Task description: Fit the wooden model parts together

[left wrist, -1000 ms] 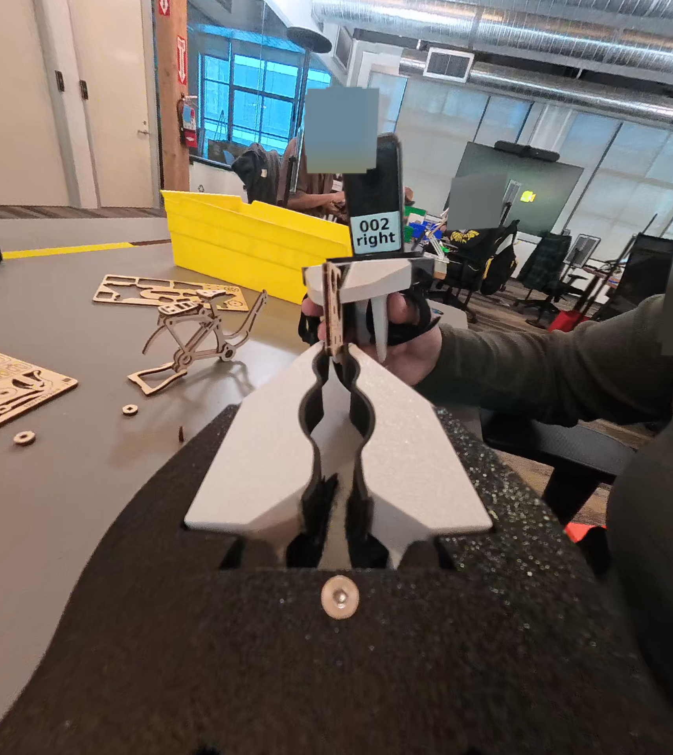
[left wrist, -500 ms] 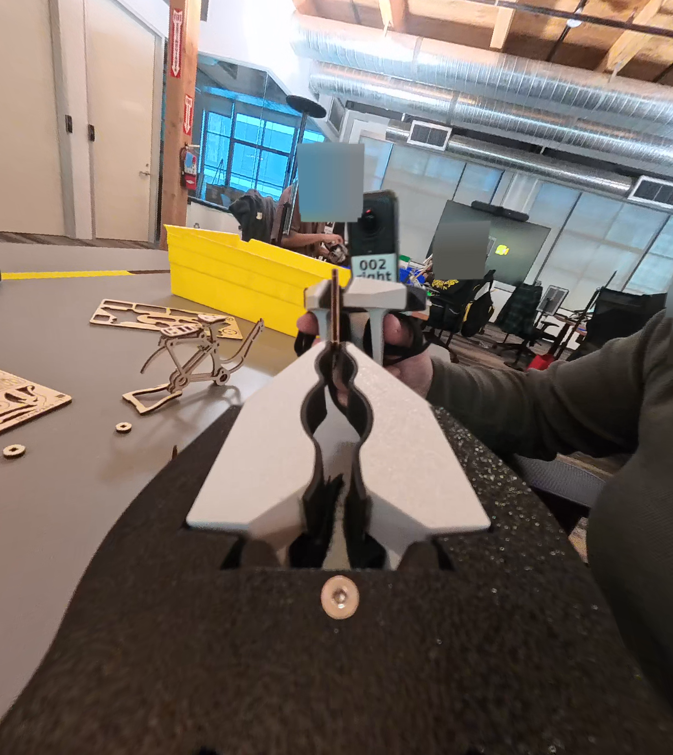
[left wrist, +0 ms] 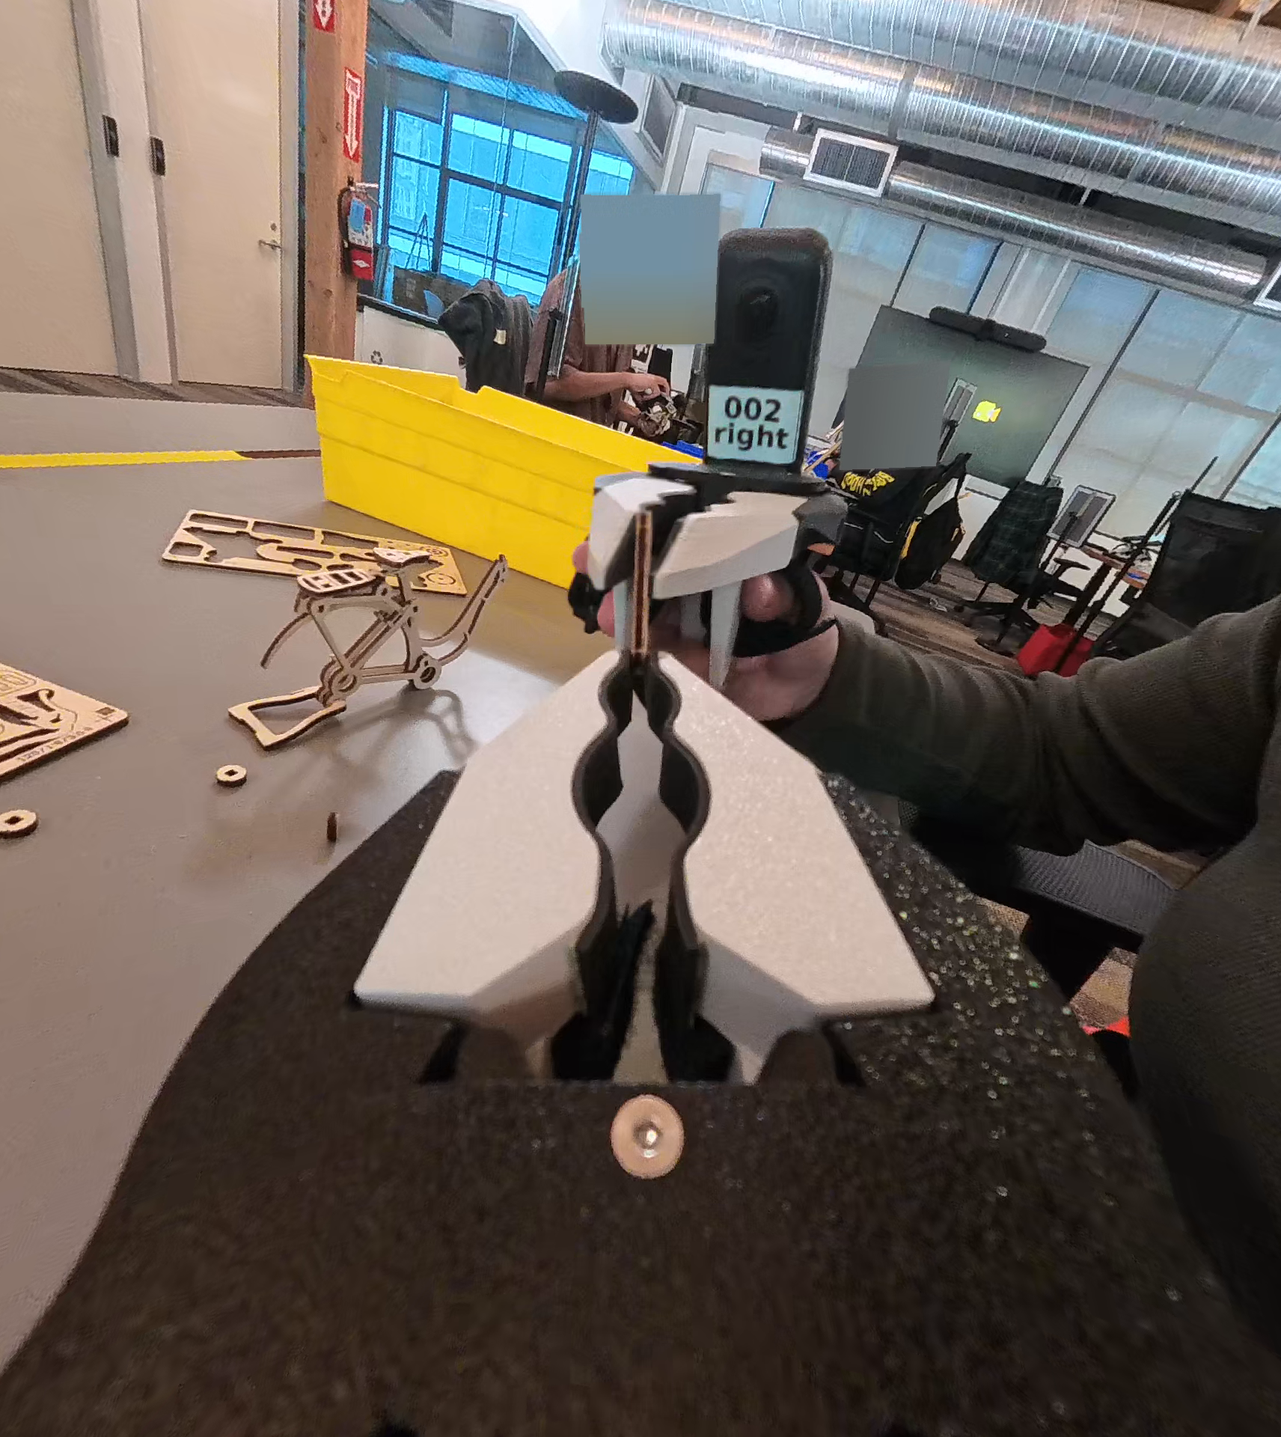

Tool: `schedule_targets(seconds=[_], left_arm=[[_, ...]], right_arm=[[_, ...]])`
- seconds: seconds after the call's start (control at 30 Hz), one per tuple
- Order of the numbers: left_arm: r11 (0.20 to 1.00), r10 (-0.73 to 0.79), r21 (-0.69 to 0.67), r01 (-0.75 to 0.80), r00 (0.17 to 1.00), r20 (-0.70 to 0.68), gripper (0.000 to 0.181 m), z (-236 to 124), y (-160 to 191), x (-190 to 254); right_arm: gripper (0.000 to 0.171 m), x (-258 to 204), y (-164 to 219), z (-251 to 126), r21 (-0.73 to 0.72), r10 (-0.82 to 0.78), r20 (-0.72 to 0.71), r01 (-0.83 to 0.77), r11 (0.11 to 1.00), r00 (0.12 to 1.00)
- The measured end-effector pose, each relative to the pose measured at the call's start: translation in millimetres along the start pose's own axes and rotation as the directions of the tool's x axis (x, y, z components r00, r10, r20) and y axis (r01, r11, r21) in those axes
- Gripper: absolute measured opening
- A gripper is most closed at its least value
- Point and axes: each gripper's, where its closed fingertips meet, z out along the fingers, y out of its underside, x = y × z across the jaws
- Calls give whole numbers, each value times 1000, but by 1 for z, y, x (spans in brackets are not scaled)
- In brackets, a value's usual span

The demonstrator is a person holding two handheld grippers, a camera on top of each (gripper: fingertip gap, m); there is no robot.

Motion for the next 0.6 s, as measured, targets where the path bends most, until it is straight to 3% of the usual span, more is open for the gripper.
schedule_targets(seconds=[0.2, 0.27, 0.37, 0.6], left_arm=[[1000, 2, 26, -2, 1000, 1, 5, 1, -3, -1], [999, -33, 28, 34, 998, -48, 15, 2, -4, 3], [998, -43, 37, 45, 997, -60, 2, 2, -5, 4], [1000, -5, 3, 5, 999, -32, 1, 3, 0, 5]], right_arm=[[1, -2, -3, -1, 27, 53, 43, -54, 998, 998], [1, -4, -3, 0, 34, 61, 54, -63, 997, 997], [1, -6, -4, 1, 43, 85, 83, -88, 995, 993], [5, -5, 1, 0, -7, 16, 46, -16, 1000, 999]])
